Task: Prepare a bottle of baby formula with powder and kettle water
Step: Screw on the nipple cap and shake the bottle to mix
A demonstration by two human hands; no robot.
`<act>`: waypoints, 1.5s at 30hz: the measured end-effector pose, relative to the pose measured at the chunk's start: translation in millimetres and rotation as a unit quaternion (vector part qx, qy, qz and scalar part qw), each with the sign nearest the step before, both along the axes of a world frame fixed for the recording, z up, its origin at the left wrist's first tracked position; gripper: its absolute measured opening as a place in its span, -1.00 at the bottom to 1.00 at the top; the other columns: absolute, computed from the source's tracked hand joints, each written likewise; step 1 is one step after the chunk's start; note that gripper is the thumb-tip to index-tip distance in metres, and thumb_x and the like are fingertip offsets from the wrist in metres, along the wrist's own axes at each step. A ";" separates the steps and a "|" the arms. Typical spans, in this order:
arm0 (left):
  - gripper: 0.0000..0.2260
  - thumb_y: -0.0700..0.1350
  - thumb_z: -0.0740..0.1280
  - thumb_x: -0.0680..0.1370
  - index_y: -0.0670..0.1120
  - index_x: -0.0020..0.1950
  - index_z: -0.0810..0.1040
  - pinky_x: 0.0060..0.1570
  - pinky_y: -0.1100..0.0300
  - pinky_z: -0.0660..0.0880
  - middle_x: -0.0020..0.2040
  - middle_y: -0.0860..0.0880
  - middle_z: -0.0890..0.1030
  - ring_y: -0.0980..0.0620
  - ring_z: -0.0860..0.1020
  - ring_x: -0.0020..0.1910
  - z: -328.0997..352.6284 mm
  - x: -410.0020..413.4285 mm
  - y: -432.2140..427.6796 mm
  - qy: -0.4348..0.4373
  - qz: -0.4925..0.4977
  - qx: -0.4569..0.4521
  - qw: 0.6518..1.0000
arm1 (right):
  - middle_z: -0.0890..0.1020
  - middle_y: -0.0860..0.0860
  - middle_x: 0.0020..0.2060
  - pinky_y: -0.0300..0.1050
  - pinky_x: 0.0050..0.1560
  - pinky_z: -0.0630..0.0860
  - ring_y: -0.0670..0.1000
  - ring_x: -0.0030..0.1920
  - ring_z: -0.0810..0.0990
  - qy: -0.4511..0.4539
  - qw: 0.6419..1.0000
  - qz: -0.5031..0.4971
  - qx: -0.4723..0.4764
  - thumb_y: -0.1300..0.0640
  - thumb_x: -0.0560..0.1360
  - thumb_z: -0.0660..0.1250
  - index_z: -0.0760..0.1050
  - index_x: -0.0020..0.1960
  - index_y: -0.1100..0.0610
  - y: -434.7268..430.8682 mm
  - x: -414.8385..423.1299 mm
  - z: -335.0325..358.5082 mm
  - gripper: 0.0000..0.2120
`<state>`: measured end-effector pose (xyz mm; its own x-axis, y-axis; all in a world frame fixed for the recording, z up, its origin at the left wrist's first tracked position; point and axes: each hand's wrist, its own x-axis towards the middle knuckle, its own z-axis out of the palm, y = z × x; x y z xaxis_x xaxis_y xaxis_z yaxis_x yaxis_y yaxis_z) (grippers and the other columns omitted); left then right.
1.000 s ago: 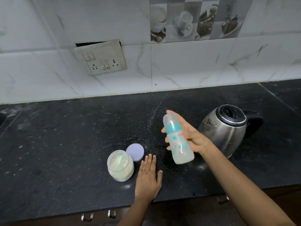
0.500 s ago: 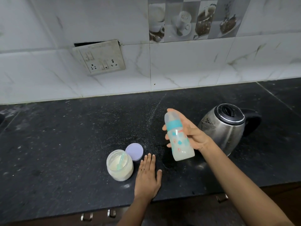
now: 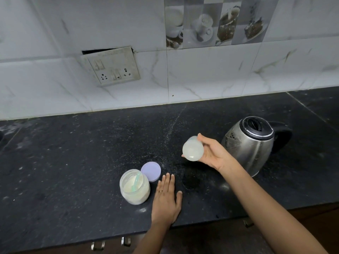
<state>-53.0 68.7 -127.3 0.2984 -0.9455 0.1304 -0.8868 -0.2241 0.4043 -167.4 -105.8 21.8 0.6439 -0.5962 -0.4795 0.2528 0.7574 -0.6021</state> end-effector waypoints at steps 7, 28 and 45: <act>-0.43 0.13 0.00 0.58 -0.10 0.54 0.17 0.45 0.24 -0.22 0.54 -0.06 0.17 0.11 -0.02 0.51 -0.1 0.4 -0.4 0.003 0.001 -0.002 1.000 | 0.50 0.28 0.19 0.41 -0.09 0.52 0.32 0.17 0.52 0.004 0.998 -0.019 0.061 0.19 0.53 0.27 0.40 0.13 0.28 5.7 -3.1 -8.0 -0.77; -0.44 0.11 0.01 0.58 -0.13 0.52 0.21 0.46 0.22 -0.19 0.53 -0.09 0.21 0.06 0.06 0.52 -2.3 1.1 -1.6 0.004 -0.002 0.009 1.000 | 0.57 0.19 0.13 0.22 0.06 0.57 0.24 0.08 0.61 -0.138 0.969 0.151 -0.139 0.27 0.22 0.62 0.18 0.50 -0.08 14.6 -14.0 -22.3 0.00; -0.43 0.11 -0.01 0.58 -0.13 0.53 0.19 0.46 0.21 -0.20 0.53 -0.10 0.20 0.03 0.08 0.53 -0.2 2.8 -2.2 0.001 -0.002 0.010 1.000 | 0.47 0.29 0.18 0.35 0.16 0.47 0.32 0.12 0.55 -0.148 0.941 0.220 -0.211 0.35 0.35 0.50 0.15 0.52 -0.05 15.8 -26.4 -21.6 -0.11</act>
